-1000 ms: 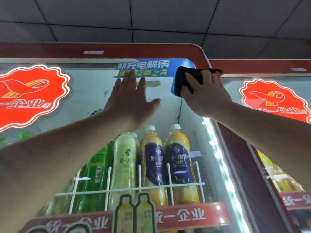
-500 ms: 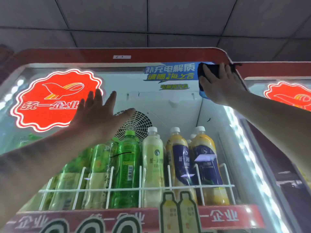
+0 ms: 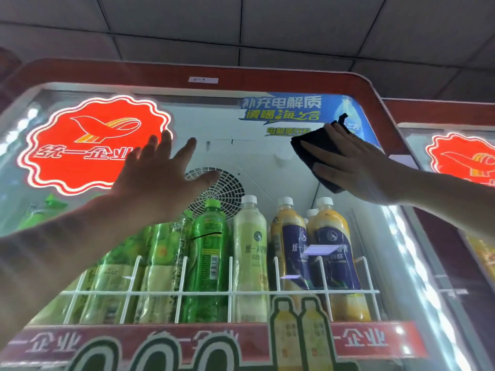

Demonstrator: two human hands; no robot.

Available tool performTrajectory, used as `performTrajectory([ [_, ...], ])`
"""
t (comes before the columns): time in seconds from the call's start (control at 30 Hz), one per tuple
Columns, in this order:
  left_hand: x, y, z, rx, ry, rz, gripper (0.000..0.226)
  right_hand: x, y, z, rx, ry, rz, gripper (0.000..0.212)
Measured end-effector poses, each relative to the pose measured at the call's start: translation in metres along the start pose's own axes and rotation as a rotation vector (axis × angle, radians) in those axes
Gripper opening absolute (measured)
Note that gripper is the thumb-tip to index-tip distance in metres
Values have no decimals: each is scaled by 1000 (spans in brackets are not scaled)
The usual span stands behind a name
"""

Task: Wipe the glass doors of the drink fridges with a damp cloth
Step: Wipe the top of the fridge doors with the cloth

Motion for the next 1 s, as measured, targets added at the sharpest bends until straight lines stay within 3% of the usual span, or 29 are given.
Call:
performTrajectory([
  [0.07, 1, 1, -1, -4, 3, 0, 96, -6, -10, 15, 72, -2, -97, 50],
  [0.13, 1, 1, -2, -11, -1, -8, 95, -2, -33, 30, 134, 202, -62, 50],
  [0.23, 1, 0, -2, -24, 1, -17, 88, 11, -40, 45, 16, 541, 160, 53],
  [0.43, 0, 0, -4, -64, 41, -30, 83, 3, -29, 61, -65, 813, 278, 54],
  [0.7, -25, -22, -7, -18, 59, 63, 84, -81, -26, 54, -97, 599, 198, 55],
  [0.8, -49, -20, -15, -55, -2, 52, 100, -119, -24, 37, -38, 409, 113, 75],
  [0.93, -59, -3, -27, -153, 0, 1, 106, -149, -22, 16, -6, 179, 113, 59],
  [1.0, -59, -2, -26, -137, 11, -4, 104, -148, -26, 19, -28, 134, 93, 63],
])
Point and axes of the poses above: each hand's wrist, its own z-axis towards the middle knuckle, its own y-axis out of the palm, x = y × z, the point moved 10 cm from there along z, towards the middle knuckle, and after that the axes turned 13 degrees about y, right-handed, at the moved point
